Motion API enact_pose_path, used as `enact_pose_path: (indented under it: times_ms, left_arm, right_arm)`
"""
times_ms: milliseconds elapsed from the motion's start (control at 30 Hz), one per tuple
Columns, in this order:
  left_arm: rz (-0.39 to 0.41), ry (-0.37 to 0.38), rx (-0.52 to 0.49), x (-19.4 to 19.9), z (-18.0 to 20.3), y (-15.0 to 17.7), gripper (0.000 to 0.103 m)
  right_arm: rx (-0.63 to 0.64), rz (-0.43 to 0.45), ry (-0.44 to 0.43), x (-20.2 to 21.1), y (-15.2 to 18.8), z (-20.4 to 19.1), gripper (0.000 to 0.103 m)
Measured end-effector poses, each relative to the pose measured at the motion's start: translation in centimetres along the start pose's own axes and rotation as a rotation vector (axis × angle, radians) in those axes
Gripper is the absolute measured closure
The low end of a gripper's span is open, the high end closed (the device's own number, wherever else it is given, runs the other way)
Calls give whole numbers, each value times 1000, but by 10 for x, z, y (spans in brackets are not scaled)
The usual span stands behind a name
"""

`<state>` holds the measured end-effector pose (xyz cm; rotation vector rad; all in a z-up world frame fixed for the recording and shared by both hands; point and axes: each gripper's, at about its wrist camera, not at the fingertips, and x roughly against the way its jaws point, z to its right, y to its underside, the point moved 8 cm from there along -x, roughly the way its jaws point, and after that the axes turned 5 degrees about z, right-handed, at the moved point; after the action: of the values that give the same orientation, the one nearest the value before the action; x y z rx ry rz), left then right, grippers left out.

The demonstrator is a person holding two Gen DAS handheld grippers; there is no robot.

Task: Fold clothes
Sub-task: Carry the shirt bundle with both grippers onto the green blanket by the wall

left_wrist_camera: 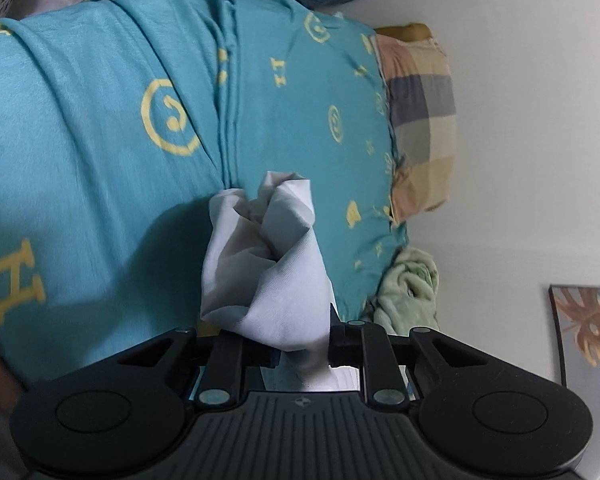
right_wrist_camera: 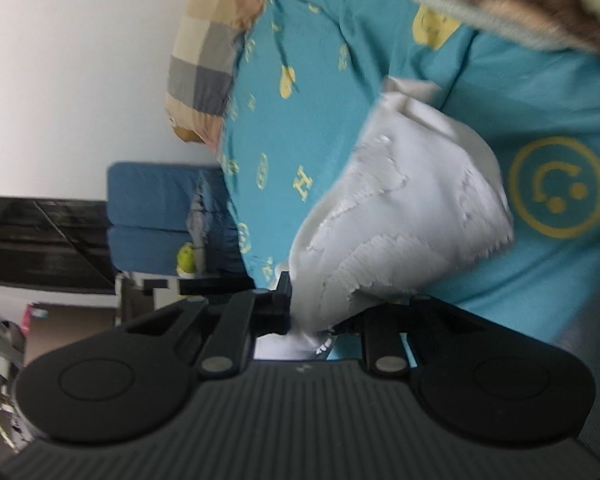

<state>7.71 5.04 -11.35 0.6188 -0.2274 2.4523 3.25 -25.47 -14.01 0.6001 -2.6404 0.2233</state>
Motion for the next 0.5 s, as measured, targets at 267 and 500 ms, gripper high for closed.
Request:
enact_pose_path:
  times_ms: [267,500]
  left_arm:
    - [-40,43,-148,21,86,64,82]
    - [-124,137,-294,-57,211,148,82]
  right_arm:
    - [-62,128,-134,72,-56,-26,84]
    - [58,245,-151,125,-176,-71,84]
